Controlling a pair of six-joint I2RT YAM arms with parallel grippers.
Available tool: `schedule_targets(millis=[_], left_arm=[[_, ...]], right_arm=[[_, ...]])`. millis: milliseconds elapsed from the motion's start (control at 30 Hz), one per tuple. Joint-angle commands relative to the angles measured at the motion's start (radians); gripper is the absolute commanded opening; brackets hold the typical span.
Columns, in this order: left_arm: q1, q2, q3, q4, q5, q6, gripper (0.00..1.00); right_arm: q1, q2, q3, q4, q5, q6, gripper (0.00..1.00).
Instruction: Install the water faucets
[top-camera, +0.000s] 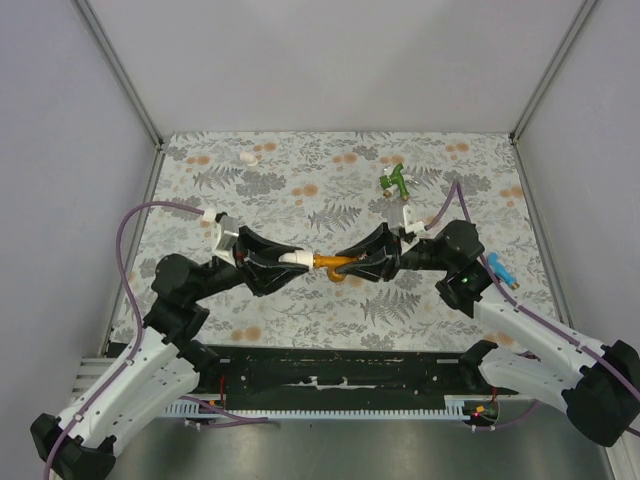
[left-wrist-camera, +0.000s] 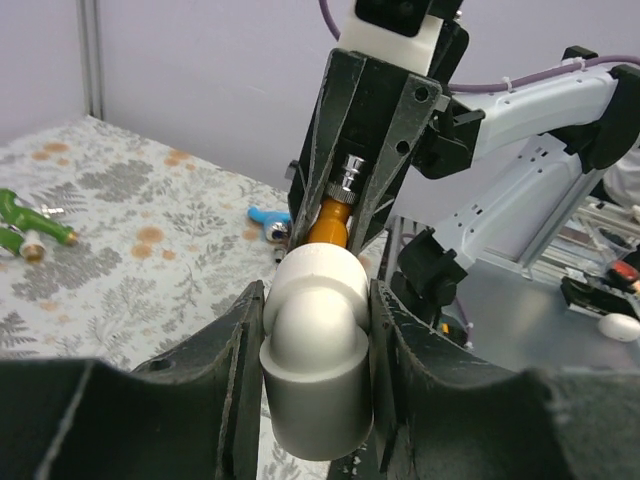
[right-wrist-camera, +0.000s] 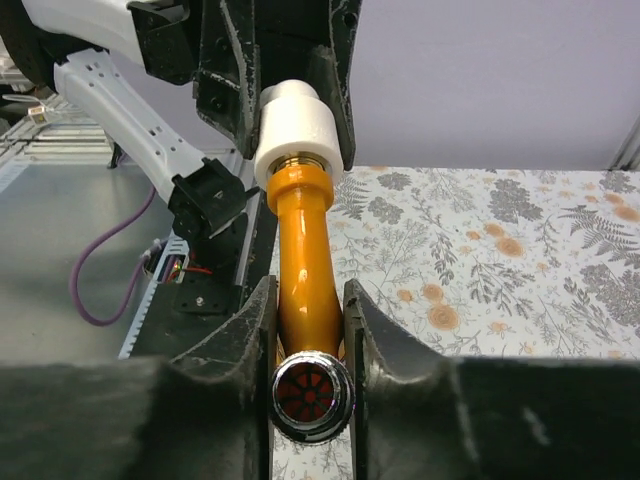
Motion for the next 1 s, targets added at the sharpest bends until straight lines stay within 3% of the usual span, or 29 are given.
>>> schedule_targets(millis=[0, 67, 300, 333, 467, 533, 733, 967], left_arm=[[-0.001, -0.017, 0.081, 0.079, 0.035, 0.202, 0.02], [-0.001, -0.019, 0.102, 0.033, 0.057, 0.299, 0.02], [-0.001, -0.036, 0.113, -0.062, 0.083, 0.473, 0.04], [-0.003, -0.043, 0.106, -0.064, 0.065, 0.473, 0.11], [-0.001, -0.099, 0.063, -0.085, -0.006, 0.533, 0.70], [-0.001, -0.112, 0.061, -0.122, -0.021, 0.548, 0.81], [-0.001, -0.119, 0.064, -0.203, -0.058, 0.589, 0.83], [-0.001, -0.114, 0.093, -0.332, -0.078, 0.672, 0.86]], right_arm=[[0.004, 0.001, 0.025, 0.030, 0.086, 0.188, 0.16], [0.004, 0.005, 0.031, 0.024, 0.103, 0.272, 0.01], [0.003, 0.042, 0.104, -0.078, 0.094, 0.457, 0.00], [0.003, 0.039, 0.109, -0.088, 0.095, 0.451, 0.00], [0.001, -0.002, 0.117, -0.167, 0.133, 0.382, 0.00], [0.003, -0.019, 0.129, -0.229, 0.153, 0.345, 0.00], [0.000, -0.048, 0.169, -0.394, 0.190, 0.201, 0.00], [0.000, -0.056, 0.193, -0.444, 0.126, 0.069, 0.00]])
